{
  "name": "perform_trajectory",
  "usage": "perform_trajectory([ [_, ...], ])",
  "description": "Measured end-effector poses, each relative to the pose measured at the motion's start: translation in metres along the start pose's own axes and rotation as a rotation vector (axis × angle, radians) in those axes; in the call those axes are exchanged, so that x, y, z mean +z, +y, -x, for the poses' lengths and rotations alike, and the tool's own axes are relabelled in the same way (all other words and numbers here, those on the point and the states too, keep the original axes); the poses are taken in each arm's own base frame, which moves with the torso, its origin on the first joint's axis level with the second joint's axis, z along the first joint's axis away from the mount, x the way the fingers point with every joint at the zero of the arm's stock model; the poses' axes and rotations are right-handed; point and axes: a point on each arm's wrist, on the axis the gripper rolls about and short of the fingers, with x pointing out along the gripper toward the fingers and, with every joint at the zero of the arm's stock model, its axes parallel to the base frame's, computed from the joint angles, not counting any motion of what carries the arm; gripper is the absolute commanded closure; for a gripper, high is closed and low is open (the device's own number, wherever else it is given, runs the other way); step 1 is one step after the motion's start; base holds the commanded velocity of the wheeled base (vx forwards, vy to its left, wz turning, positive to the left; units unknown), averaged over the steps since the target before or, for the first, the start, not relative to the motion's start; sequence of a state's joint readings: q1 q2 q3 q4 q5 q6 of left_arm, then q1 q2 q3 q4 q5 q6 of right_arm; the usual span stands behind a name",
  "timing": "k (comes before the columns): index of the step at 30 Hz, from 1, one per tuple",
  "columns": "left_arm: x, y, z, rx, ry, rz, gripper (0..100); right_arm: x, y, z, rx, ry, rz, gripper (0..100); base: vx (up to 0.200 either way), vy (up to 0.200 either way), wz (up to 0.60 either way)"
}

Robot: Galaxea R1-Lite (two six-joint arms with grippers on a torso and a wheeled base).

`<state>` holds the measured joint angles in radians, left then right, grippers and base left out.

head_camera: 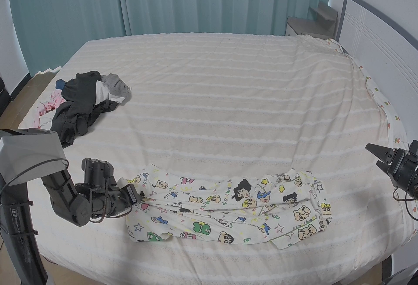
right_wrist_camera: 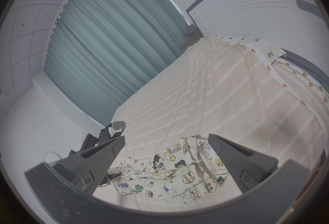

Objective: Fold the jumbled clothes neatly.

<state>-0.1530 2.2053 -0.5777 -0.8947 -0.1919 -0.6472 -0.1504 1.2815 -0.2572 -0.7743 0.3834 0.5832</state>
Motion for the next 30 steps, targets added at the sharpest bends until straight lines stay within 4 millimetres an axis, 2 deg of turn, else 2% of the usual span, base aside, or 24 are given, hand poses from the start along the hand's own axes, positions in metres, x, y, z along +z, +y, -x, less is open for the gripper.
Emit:
perform_trajectory([
  [9,0.033,0.036,0.038,-0.029,-0.079,0.118,100,-0.001,0.000,0.000,0.003,0.006,0.003,0,0.000,0.000,0.00],
  [21,0.065,0.073,0.086,-0.050,-0.208,0.215,100,-0.003,0.001,0.001,0.006,0.012,0.014,0,0.000,0.000,0.00],
  [26,0.071,0.075,0.100,-0.054,-0.246,0.223,100,-0.003,0.001,0.001,0.007,0.009,0.016,0,0.000,0.000,0.00],
  [30,0.068,0.064,0.107,-0.063,-0.228,0.223,100,-0.003,0.001,0.001,0.007,0.009,0.016,0,0.000,0.000,0.00],
])
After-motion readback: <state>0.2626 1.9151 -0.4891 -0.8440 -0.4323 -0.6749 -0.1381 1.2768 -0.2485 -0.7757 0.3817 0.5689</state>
